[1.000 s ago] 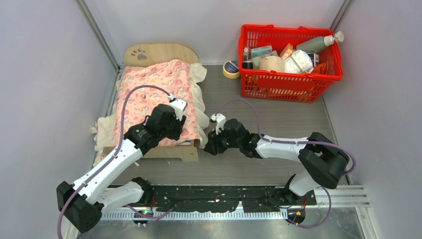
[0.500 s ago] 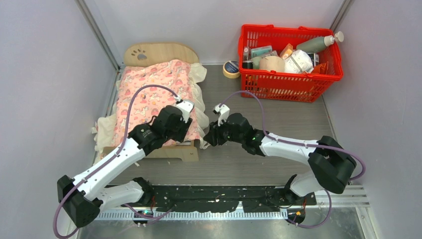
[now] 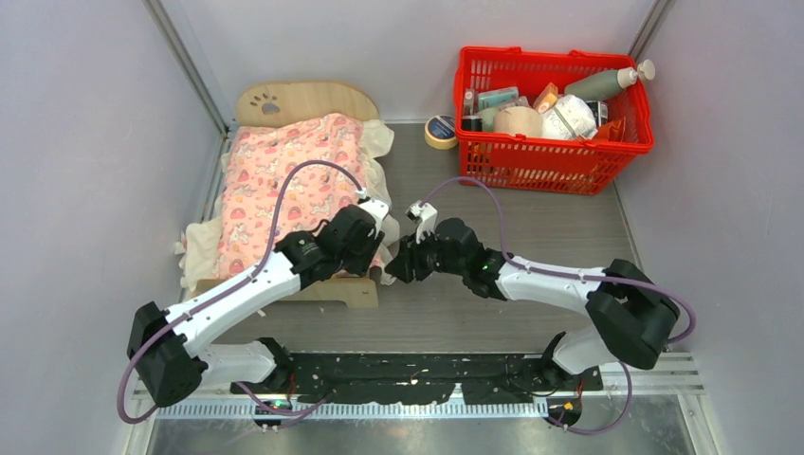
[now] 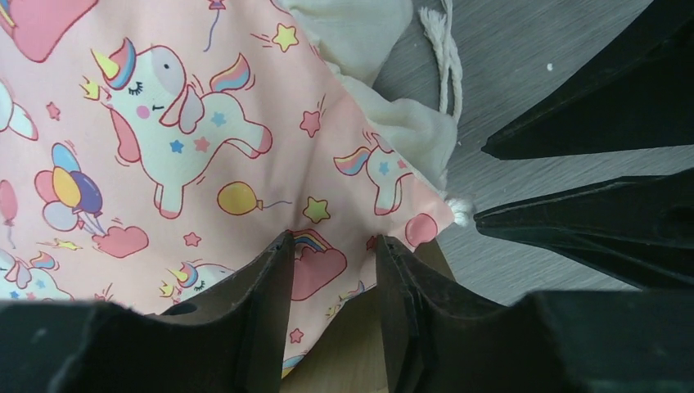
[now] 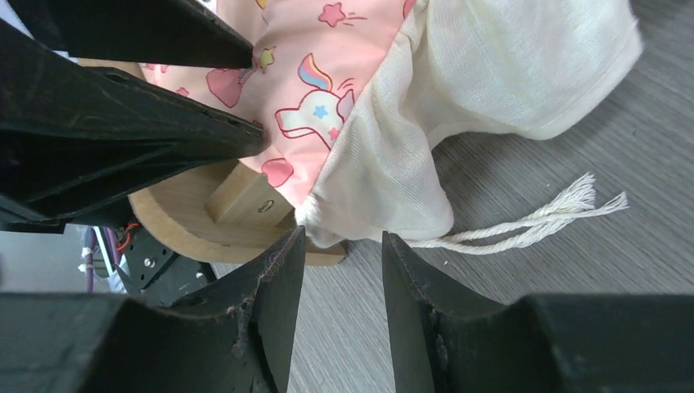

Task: Set up the pet bed
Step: Adjust the mattress on the bed frame.

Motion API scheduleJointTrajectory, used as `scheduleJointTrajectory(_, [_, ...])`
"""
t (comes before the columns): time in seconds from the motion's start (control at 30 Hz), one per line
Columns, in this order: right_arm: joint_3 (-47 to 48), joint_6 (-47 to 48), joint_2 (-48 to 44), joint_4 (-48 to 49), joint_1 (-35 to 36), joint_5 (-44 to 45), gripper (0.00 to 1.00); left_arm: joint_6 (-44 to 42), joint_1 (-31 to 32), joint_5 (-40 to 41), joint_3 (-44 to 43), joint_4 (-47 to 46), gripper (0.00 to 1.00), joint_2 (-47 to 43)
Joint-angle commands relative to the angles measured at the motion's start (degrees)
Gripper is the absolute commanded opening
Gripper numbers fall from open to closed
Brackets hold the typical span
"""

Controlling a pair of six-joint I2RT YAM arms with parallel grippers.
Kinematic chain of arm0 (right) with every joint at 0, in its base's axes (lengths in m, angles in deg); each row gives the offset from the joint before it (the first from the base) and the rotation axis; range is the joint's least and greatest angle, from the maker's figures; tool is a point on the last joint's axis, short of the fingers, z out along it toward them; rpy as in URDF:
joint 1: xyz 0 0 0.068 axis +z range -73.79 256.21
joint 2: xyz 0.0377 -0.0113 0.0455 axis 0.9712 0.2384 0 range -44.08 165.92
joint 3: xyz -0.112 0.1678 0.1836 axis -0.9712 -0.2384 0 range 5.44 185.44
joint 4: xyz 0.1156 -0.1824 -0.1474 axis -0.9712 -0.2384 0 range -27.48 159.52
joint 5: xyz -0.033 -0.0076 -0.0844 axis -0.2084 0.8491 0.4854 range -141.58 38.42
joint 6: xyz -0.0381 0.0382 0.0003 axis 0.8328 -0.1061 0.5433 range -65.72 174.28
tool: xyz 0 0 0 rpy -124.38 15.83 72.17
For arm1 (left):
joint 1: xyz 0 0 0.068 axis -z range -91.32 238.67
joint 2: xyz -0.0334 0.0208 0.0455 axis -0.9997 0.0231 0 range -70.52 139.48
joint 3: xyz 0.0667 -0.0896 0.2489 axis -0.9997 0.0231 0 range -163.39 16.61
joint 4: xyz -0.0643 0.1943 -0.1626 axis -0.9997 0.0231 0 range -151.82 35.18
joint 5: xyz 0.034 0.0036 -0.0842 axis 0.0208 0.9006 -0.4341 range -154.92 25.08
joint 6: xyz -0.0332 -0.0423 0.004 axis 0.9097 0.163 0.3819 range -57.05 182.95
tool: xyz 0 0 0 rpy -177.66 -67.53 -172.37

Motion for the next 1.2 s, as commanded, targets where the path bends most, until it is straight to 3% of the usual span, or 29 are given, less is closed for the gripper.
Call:
scheduleJointTrajectory(0.0, [2.45, -1.16, 3.84, 4.53, 0.06, -2.34, 0.45, 1.87, 0.13, 0.61, 2.09, -3.12, 0.37, 0.88])
scheduleJointTrajectory(0.1, [3.06, -1.59, 5.90, 5.36, 0.07, -2.82, 0.45, 1.49, 0.13, 0.83, 3.16, -4.23, 0.10, 0.78])
scheduleJointTrajectory(0.13, [3.06, -1.66, 6.12, 5.50, 0.06, -2.79, 0.40, 1.26, 0.13, 0.83, 3.28, -4.18, 0.01, 0.59])
scheduleJointTrajectory(0.23, [2.47, -1.20, 5.52, 5.61, 0.06, -0.82, 0.21, 1.09, 0.13, 0.88, 3.62, -3.97, 0.00, -0.22])
scheduleJointTrajectory(0.43, [3.01, 3.73, 3.00, 1.86, -0.03, 9.46, 0.10, 1.54, 0.13, -0.47, 3.58, -3.69, 0.00, -3.12])
scheduleJointTrajectory(0.53, [3.66, 7.16, 3.80, 1.28, -0.03, 16.14, 0.13, 1.71, 0.13, -0.88, 3.26, -3.27, 0.00, -4.46])
scheduleJointTrajectory(0.73, [6.67, 11.53, 3.82, -2.86, -0.02, 20.17, 0.30, 0.39, 0.13, -0.06, 2.63, -1.30, 0.00, -4.92])
scheduleJointTrajectory(0.83, [6.73, 12.40, 3.78, -2.73, 0.00, 21.80, 0.32, 0.73, 0.13, -0.62, 2.58, -1.16, 0.00, -5.39])
scheduleJointTrajectory(1.03, [7.07, 11.56, 6.16, -1.71, 0.13, 17.53, 0.34, 1.98, 0.13, -0.81, 2.70, -2.64, 0.00, -7.17])
scheduleJointTrajectory(1.17, [4.08, 7.37, 2.54, -2.99, 0.31, 17.68, 0.38, 1.88, 0.12, 0.34, 1.16, -1.77, 0.00, -7.05])
